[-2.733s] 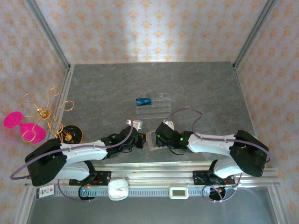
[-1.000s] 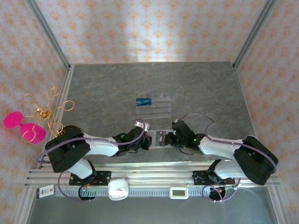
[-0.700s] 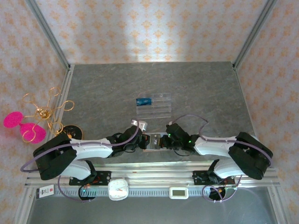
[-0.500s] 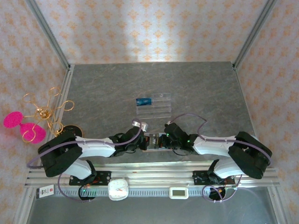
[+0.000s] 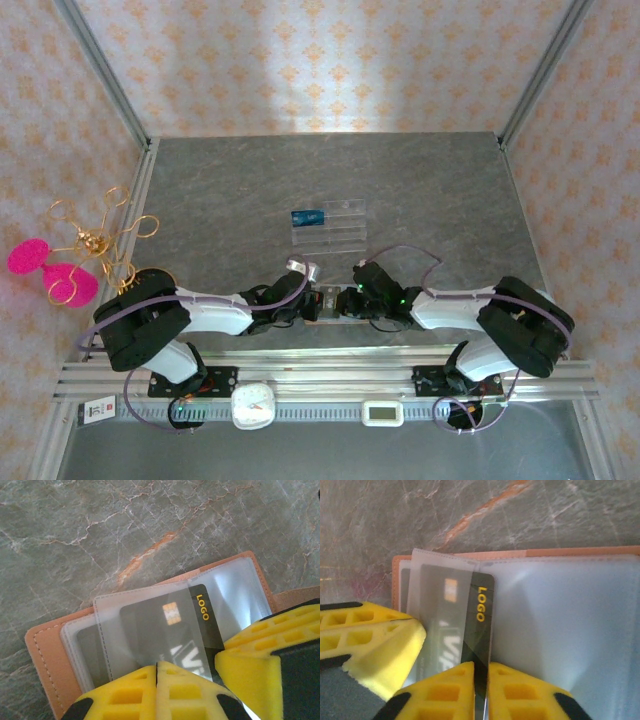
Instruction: Take the credit cards out of the card holder
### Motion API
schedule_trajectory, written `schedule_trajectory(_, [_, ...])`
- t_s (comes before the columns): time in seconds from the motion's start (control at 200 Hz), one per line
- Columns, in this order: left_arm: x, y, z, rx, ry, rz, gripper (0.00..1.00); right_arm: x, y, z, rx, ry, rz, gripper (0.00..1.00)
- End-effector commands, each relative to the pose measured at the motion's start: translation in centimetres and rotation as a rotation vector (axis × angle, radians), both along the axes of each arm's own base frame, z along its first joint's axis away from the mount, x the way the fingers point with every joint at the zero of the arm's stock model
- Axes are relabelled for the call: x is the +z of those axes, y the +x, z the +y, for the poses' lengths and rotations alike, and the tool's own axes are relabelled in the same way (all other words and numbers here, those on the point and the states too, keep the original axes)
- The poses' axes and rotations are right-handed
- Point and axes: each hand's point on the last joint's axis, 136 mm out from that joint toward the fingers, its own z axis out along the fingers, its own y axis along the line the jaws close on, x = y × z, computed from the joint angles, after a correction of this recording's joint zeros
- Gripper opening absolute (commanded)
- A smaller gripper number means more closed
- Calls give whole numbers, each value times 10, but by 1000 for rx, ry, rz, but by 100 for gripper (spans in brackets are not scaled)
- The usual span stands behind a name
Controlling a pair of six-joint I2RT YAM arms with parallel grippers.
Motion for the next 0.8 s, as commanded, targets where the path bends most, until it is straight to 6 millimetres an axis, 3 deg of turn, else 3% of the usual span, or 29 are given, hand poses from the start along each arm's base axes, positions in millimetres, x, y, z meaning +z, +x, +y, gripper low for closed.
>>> schedule_trajectory(0.0, [-30, -17, 18, -15, 86, 84, 0, -4, 1, -1, -3, 16, 10, 1])
schedule_trajectory(0.16, [-29, -16, 21, -7, 85, 76, 0, -1, 7, -38, -71, -83, -33, 0])
schedule_trajectory(0.31, [-17, -11, 16, -12, 64, 53, 0, 34, 13, -57, -62, -150, -162, 0])
schedule_trajectory(0.42, [9, 0, 7, -10, 18, 4, 0, 56, 18, -57, -30, -171, -217, 0])
schedule_trajectory(0.576, [47, 8, 2, -21, -44, -75, 6, 59, 21, -54, -36, -195, -197, 0])
schedule_trajectory(0.796, [40, 4, -10, -54, -98, -57, 5, 48, 21, -40, -41, -246, -161, 0])
